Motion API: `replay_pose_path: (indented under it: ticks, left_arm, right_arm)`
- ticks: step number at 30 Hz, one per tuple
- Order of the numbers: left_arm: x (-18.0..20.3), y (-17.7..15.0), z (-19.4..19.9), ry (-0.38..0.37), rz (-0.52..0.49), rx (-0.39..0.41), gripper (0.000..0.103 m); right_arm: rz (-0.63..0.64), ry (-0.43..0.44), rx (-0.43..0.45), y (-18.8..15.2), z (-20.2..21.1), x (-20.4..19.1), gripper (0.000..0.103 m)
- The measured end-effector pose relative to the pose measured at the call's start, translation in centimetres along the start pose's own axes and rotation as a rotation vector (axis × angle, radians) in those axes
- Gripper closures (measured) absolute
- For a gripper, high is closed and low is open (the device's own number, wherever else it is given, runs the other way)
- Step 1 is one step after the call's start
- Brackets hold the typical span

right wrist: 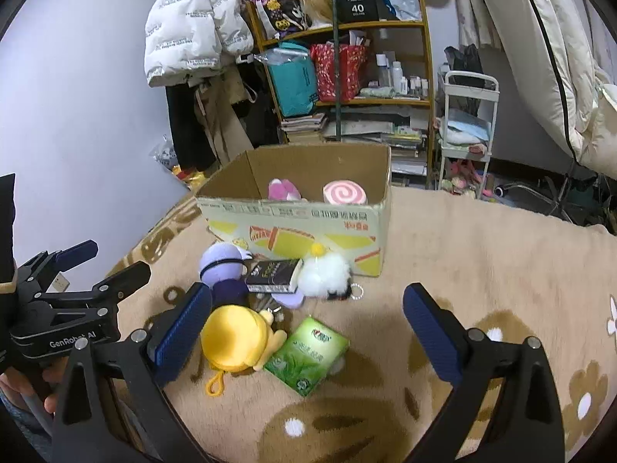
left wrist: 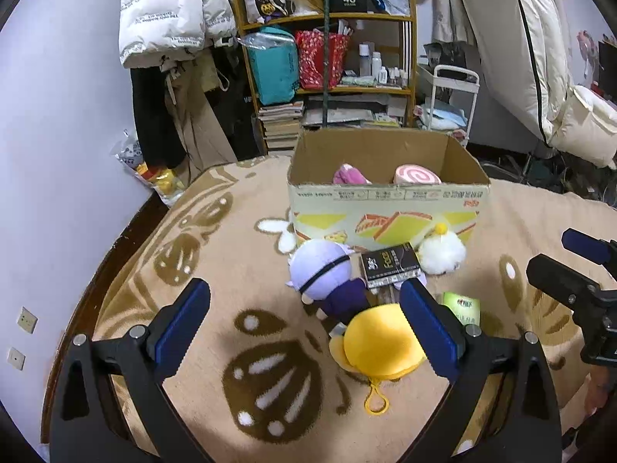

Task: Organize soft objects
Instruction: 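Move the right tool down to the green tissue pack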

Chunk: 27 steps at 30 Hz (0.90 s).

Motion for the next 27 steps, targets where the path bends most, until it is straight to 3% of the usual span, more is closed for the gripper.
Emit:
replay_pose_path:
  ticks: [27]
  left_arm:
    - [2.3, -1.4, -5.8, -0.066, -0.017, -0.163, 0.005]
  right_arm:
    - [-0.078, -0.008, -0.204, -2.0, -5.7, 2.2, 0.0]
Point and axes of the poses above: each gripper's, at about its wrist camera, not at the fingertips, and z roughly against the way its jaws point, x to its right, y to its top, the point moved 6 cm from there along -z, roughly the way its jaws point, and after that the axes turned 4 degrees about -z, right-handed, at the moved point
